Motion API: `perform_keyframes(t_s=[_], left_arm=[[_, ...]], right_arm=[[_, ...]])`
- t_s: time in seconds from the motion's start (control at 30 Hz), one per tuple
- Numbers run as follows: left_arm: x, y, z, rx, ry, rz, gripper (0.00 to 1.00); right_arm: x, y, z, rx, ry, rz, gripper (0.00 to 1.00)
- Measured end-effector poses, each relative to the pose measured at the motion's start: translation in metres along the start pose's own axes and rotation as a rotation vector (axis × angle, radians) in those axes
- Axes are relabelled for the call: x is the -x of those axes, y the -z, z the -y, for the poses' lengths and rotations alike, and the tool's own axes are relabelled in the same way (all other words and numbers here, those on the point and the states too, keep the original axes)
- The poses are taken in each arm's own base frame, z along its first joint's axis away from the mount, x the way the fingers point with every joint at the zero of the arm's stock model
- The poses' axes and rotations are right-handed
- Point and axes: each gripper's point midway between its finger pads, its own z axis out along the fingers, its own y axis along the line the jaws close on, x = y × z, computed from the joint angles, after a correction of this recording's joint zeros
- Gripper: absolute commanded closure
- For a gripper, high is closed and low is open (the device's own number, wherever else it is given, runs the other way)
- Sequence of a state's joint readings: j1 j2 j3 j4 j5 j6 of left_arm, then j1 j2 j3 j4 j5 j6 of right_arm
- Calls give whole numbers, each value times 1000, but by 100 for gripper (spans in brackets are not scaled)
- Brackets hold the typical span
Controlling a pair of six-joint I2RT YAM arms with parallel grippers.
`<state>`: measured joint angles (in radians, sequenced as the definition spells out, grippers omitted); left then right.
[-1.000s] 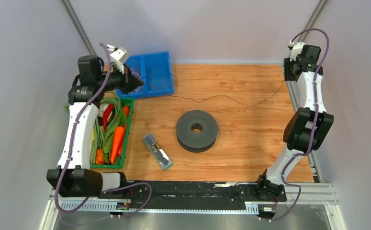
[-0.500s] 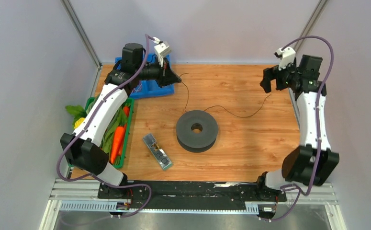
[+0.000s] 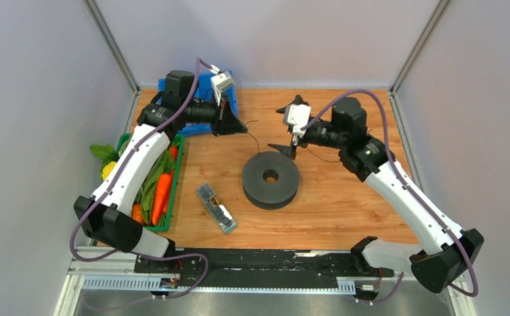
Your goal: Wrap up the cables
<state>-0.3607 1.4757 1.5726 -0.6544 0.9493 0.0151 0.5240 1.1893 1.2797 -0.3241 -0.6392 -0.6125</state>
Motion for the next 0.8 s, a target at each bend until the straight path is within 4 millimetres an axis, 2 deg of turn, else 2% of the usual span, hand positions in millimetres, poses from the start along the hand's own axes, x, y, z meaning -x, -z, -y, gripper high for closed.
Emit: perform_keyframes(t_s=[0.1, 0.23, 0.4, 0.57, 0.8], left_arm=[[-5, 8, 13, -3, 5, 2, 100], [-3, 17, 28, -12, -1, 15, 100], [-7, 21, 36, -14, 14, 14, 100], [-20, 20, 35, -9, 70, -10, 100], [-24, 18, 34, 0, 145, -13, 100]], right_arm=[[3, -18, -27, 66, 104, 29, 4], [-6, -34, -56, 122, 215, 33, 6], [1, -48, -54, 83, 307, 46, 10], [14, -52, -45, 21, 368, 73, 1], [14, -53, -48, 23, 388, 72, 16]])
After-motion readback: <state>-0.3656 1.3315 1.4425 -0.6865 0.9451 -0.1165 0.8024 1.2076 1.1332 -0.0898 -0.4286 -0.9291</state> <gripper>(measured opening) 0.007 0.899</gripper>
